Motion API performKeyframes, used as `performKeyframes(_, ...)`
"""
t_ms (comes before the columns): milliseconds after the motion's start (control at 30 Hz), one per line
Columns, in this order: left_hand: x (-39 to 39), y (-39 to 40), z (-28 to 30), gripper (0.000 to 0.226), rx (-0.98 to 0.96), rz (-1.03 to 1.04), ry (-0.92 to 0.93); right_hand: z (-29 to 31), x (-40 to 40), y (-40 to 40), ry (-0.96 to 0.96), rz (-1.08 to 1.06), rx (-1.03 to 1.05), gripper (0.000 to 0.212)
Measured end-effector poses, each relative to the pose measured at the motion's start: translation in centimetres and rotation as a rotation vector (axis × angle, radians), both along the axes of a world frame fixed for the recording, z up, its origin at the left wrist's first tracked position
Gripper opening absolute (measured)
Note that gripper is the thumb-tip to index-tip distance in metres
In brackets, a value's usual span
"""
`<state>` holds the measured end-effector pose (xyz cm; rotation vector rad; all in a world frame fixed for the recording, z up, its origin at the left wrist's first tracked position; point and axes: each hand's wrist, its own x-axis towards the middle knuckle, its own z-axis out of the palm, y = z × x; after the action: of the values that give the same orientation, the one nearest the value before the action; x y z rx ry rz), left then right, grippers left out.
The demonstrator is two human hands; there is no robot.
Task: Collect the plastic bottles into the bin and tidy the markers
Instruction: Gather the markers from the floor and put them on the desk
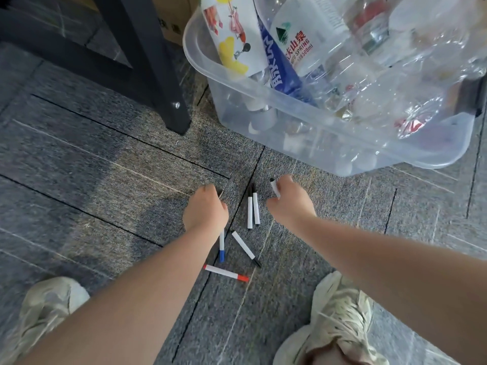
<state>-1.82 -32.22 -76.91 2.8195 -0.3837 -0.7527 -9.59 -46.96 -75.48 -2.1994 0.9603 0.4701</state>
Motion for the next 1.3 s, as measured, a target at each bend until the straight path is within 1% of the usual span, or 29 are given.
performKeyframes(100, 0.2, 0.7, 0.5, 0.017, -0.084, 0.085, -0.006, -0.4, 0.5, 1.0, -0.012, -0.029, 0.084, 0.019)
performKeyframes(200, 0.3, 2.2, 1.0, 0.013, -0.183, 0.141, 0.014, -0.4, 1.0, 1.9, 0.065, 0.02, 0.131, 0.015)
performKeyframes(367, 0.2, 3.4, 1.9, 0.015, -0.2, 0.16, 0.082, -0.4, 1.6, 2.3, 0.17, 0.039, 0.074, 0.019)
performKeyframes(467, -0.7, 3.0, 1.9, 0.012, -0.214, 0.206, 0.158, -0.2, 1.7, 2.4, 0.205, 0.033, 0.027, 0.015)
performKeyframes(533, -1.6, 2.5, 1.5, 0.009, -0.192, 0.232, 0.183, -0.2, 1.5, 2.4, 0.197, 0.026, 0.002, 0.012)
performKeyframes(567, -2.1, 2.2, 1.3, 0.012, -0.175, 0.24, 0.186, -0.3, 1.3, 2.5, 0.187, 0.023, -0.02, 0.011)
performKeyframes(633, -2.9, 1.9, 0.9, 0.022, -0.148, 0.245, 0.189, -0.3, 1.1, 2.5, 0.162, 0.021, -0.077, 0.007)
performKeyframes(733, -3.6, 1.8, 0.1, 0.038, -0.071, 0.223, 0.215, 0.0, 1.0, 2.5, 0.104, 0.037, -0.148, 0.013)
performKeyframes(833, -3.8, 2.0, -0.3, 0.033, -0.027, 0.204, 0.247, 0.2, 1.1, 2.5, 0.066, 0.035, -0.122, 0.013)
performKeyframes(967, -3.7, 1.9, 0.0, 0.031, -0.026, 0.213, 0.208, 0.2, 1.3, 3.0, 0.064, 0.057, -0.068, 0.013)
performKeyframes(1100, -3.4, 2.6, 1.0, 0.026, -0.046, 0.239, 0.129, -0.2, 1.5, 3.8, 0.154, 0.123, -0.001, 0.018)
performKeyframes(1233, -3.2, 4.0, 2.2, 0.025, -0.05, 0.259, 0.067, -0.6, 2.4, 3.8, 0.216, 0.079, 0.057, 0.025)
performKeyframes(1300, -3.5, 4.8, 2.7, 0.026, -0.023, 0.258, 0.041, -0.2, 2.6, 3.9, 0.215, 0.08, 0.053, 0.021)
